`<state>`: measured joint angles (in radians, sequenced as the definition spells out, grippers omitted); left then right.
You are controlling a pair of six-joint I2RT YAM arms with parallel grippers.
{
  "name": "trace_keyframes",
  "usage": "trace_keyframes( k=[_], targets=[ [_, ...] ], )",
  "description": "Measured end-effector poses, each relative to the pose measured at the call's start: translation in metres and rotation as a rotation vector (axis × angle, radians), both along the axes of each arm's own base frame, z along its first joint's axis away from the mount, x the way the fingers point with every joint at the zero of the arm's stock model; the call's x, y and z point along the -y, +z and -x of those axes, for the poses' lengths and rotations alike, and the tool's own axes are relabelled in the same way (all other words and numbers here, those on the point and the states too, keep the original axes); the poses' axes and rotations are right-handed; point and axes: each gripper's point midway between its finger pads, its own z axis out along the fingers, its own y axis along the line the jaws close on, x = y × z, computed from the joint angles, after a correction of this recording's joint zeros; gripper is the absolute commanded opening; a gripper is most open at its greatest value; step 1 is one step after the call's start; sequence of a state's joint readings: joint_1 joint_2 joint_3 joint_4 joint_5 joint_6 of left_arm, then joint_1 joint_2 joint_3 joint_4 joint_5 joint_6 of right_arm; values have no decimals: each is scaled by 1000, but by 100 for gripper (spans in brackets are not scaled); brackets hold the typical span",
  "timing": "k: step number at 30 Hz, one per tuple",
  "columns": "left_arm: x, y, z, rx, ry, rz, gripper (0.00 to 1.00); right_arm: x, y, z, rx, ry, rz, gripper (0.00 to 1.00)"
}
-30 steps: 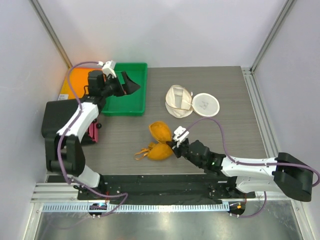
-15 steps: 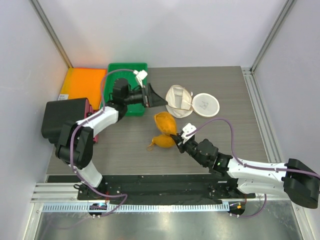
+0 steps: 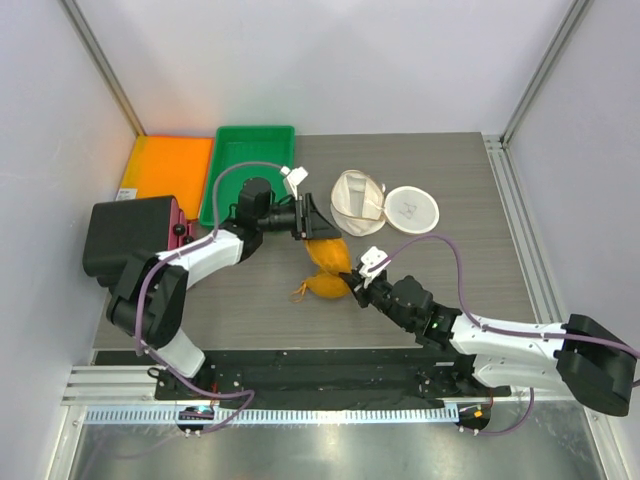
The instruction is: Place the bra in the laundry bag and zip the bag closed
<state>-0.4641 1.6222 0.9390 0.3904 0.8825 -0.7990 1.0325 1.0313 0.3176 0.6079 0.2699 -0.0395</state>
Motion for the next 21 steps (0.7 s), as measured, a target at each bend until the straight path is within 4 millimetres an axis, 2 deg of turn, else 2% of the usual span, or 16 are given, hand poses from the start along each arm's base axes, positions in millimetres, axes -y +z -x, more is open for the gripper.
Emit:
trace_keyframes(
  k=[2,3,4,6,7,9,10,14,16,17,19,21],
  targets=[
    [-1,4,1,8,8,-1,20,0,-7,0,-13,-1,20,15],
    [-2,5,1,15,13,-2,17,1,-9,0,-17,-1,24,21],
    [-3,6,2,15,16,-3,16,1,-9,0,-19,-2,22,34],
    [-6,6,5,17,29,-7,11,2,-8,-2,-25,-12,15,45],
    [-8,6,7,12,36,-10,10,3,-9,-3,-26,-21,16,54],
    [-12,6,9,12,65,-22,1,7,-10,-7,-33,-44,17,61],
    [-14,7,9,12,82,-29,0,9,-11,-9,-35,-55,20,69],
    [-25,22,7,69,199,-79,0,17,-15,-16,-58,-99,13,81],
    [-29,36,11,122,257,-101,0,20,-14,-18,-66,-112,0,91],
    [-29,43,15,142,268,-101,0,21,-11,-19,-69,-114,-14,93],
    [-27,54,24,175,285,-93,0,24,-2,-18,-68,-115,-53,96],
    [-20,52,32,178,284,-98,0,29,15,-15,-60,-105,-120,96]
  ],
)
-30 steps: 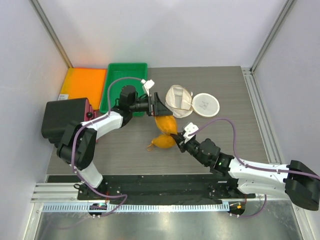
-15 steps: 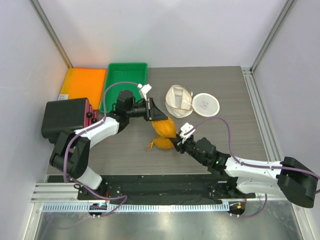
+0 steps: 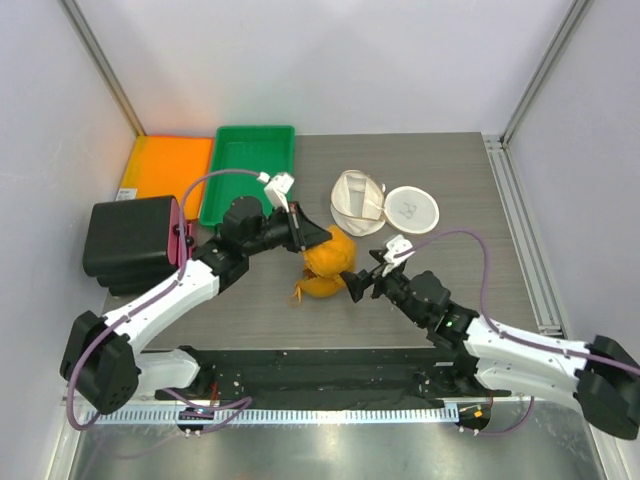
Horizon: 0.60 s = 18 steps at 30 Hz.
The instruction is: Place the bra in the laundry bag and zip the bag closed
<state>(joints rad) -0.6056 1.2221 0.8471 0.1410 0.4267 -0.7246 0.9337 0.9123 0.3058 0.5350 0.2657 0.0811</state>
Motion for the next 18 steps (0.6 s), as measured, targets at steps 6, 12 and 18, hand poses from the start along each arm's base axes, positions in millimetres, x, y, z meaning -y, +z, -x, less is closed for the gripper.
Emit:
trace_keyframes(
  k=[6,12,18],
  targets=[
    [24,-58,14,-118,-12,-96,0,24,51,18,-11,-24,-195,96],
    [40,-95,24,-186,-40,-155,0,55,77,23,-118,-148,-264,97],
    [46,-112,23,-208,-21,-184,0,65,-1,37,-355,-217,-181,99]
  ],
)
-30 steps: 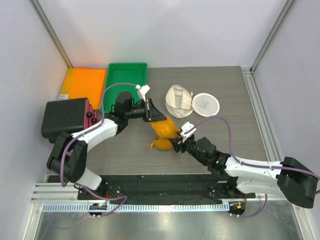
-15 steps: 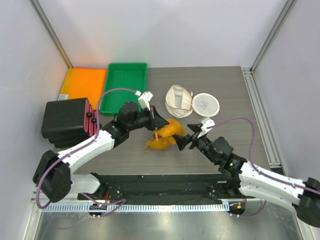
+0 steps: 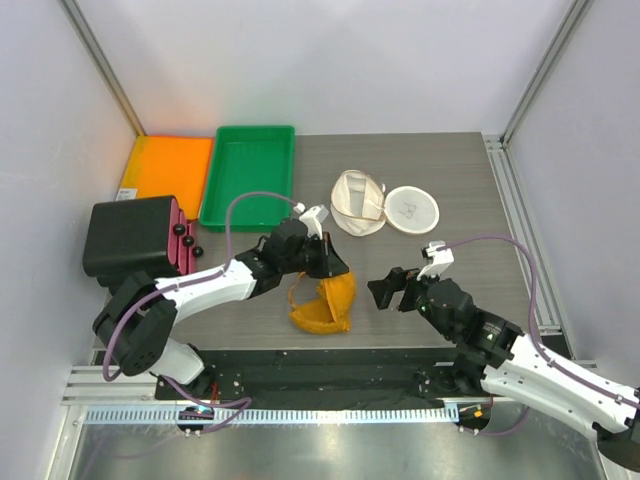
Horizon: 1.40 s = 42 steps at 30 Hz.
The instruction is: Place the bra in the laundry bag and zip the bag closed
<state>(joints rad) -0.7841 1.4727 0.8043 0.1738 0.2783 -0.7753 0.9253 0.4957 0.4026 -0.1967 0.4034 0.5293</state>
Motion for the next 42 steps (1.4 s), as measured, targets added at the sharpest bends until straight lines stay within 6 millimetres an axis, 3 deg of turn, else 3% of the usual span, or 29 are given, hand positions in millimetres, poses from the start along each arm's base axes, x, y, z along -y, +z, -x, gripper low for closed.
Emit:
trace_keyframes(
  k=[3,8,13,18,21,22,26,27,28,31,36,42],
  targets=[
    [-6,-3,-2,8,32,-32,0,-1,-31,6,-107,3,51,100],
    [-32,-11,11,7,84,-58,1,-8,-62,11,-215,31,138,100],
    [-58,-29,31,-34,129,-88,5,-37,-86,17,-320,133,158,100],
    [-79,-47,39,-70,192,-150,9,-71,-103,25,-410,246,116,100],
    [-90,-51,39,-72,227,-191,30,-89,-105,27,-440,297,105,100],
    [-94,-50,39,-71,241,-201,45,-96,-104,27,-443,314,97,100],
    [-103,-48,42,-61,254,-224,68,-118,-92,24,-425,366,56,100],
    [-106,-48,43,-58,254,-235,89,-120,-90,24,-422,372,50,100],
    [-110,-47,44,-60,259,-248,99,-123,-89,24,-419,379,45,100],
    [-125,-38,49,-52,284,-290,100,-126,-89,23,-419,387,40,100],
    [-149,-6,54,-40,385,-282,100,-125,-89,23,-419,382,40,100],
    [-170,-16,69,-134,465,-332,100,-117,-91,11,-432,307,43,100]
  ],
)
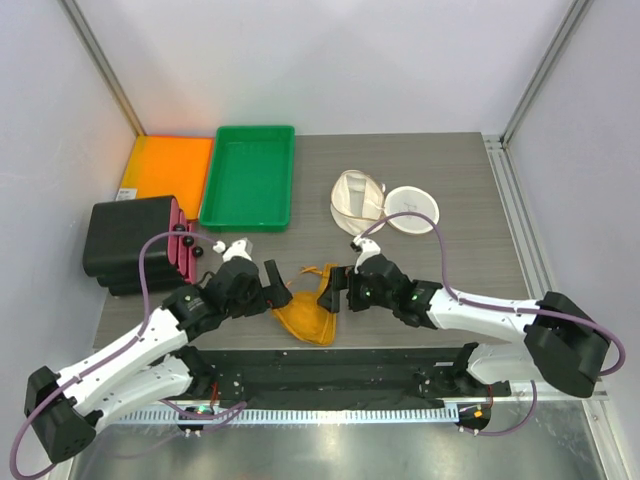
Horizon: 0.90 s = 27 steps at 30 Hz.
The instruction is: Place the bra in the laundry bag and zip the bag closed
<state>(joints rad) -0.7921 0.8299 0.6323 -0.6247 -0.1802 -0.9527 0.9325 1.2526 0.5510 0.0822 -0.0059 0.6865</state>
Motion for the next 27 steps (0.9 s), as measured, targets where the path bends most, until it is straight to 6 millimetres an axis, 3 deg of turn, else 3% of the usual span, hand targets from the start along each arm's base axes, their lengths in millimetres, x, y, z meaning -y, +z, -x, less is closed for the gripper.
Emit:
trace_keyframes(
  k=[5,6,9,14,20,27],
  targets=[
    [-4,-26,14,-56,26,34,98,15,-10,-30,-41,-105,17,88],
    [-6,-30,16,-60,29,41,99,18,-14,-36,-47,-121,26,77],
    [-10,-36,22,-49,51,88,100,25,-24,-56,-62,-153,58,60],
    [-7,-21,24,22,63,225,99,17,-35,-81,-110,-134,39,62],
    [1,-12,23,42,57,298,100,-1,-46,-85,-146,-73,-13,60],
    [8,-22,23,-10,52,284,99,-15,-52,-92,-141,-42,-49,27]
  ],
)
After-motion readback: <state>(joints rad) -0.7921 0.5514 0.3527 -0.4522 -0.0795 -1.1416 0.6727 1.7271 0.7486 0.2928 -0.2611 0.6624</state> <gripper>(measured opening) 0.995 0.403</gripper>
